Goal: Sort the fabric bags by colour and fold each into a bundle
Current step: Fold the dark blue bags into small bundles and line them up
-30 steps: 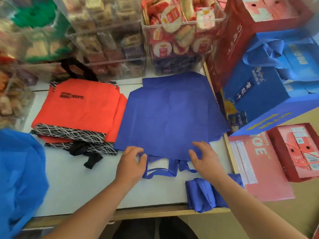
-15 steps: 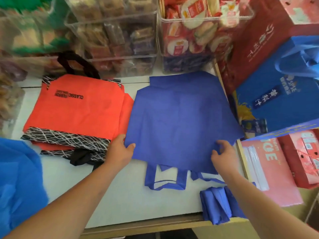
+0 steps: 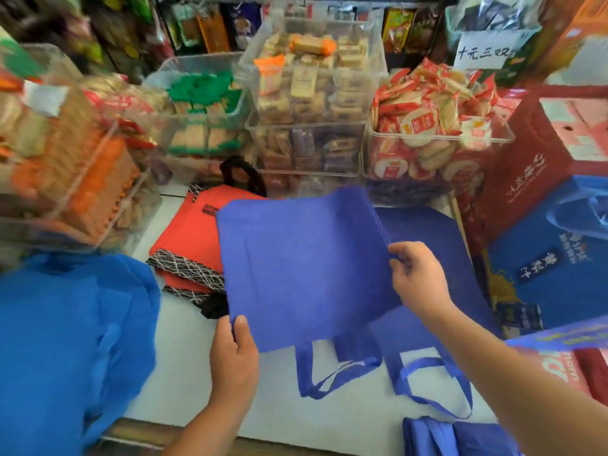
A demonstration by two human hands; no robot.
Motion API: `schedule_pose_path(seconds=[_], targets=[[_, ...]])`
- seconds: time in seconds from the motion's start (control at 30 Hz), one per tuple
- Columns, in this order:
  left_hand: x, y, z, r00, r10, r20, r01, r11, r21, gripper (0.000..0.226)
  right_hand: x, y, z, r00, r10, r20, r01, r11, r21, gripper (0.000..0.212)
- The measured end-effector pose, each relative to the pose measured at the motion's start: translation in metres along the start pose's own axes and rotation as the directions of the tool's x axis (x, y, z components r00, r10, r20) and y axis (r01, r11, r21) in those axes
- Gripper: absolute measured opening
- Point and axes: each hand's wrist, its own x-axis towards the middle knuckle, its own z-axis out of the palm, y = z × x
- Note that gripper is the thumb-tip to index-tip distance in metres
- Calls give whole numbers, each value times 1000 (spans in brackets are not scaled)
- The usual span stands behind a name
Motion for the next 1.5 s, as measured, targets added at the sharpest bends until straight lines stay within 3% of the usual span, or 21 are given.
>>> schedule_pose_path(seconds=[0.07, 0.1, 0.17, 0.2, 0.27, 0.33, 0.5, 0.63, 0.77, 0.97, 1.1, 1.23, 1.33, 1.4, 1.5], targets=[[-27, -12, 8, 988, -152, -20, 151, 988, -38, 27, 15, -29, 8, 971, -200, 131, 213, 972, -94, 49], [-40, -18, 17, 969, -238, 67, 240, 970, -25, 29, 16, -41, 12, 950, -239, 200, 263, 959, -108, 54], [-65, -22, 40, 848, -390, 360, 419, 908, -4, 35, 2, -60, 23, 924, -193, 330, 219, 975, -44, 52], [-76, -20, 48, 785, -398, 476, 449, 894, 6, 37, -9, -61, 30, 908, -159, 388, 183, 983, -25, 50], [-87, -16, 55, 751, -327, 574, 391, 920, 13, 39, -34, -51, 47, 874, -106, 473, 141, 989, -37, 45], [-82, -17, 50, 793, -271, 545, 328, 945, -7, 36, -54, -34, 60, 857, -28, 515, 60, 997, -45, 41], [-30, -59, 22, 925, -244, 292, 236, 970, 62, 32, -83, -5, 80, 806, 123, 580, -97, 992, -76, 37], [10, -90, 17, 969, -185, 166, 148, 966, 212, 18, -101, 0, 97, 777, 159, 610, -97, 986, -133, 42], [35, -100, 17, 971, -236, 38, 227, 961, 156, 29, -115, -3, 107, 760, 182, 624, -92, 980, -174, 43], [36, -101, 28, 934, -308, 182, 298, 951, 81, 12, -127, -14, 110, 793, 175, 583, -137, 985, -109, 45], [39, -97, 36, 931, -304, 203, 293, 952, 84, 23, -136, -12, 107, 802, 179, 570, -162, 984, -81, 44], [33, -89, 48, 870, -382, 313, 392, 919, 32, 26, -140, -2, 97, 809, 177, 561, -191, 981, -35, 54], [12, -84, 61, 859, -382, 341, 411, 911, -13, 30, -143, 1, 91, 843, 81, 532, -51, 996, -71, 67], [-14, -70, 67, 802, -417, 428, 478, 877, -42, 30, -144, 7, 87, 840, 37, 542, 68, 982, -174, 79], [-53, -51, 70, 746, -375, 551, 465, 885, -28, 28, -154, 19, 76, 874, -78, 480, 198, 959, -205, 61]])
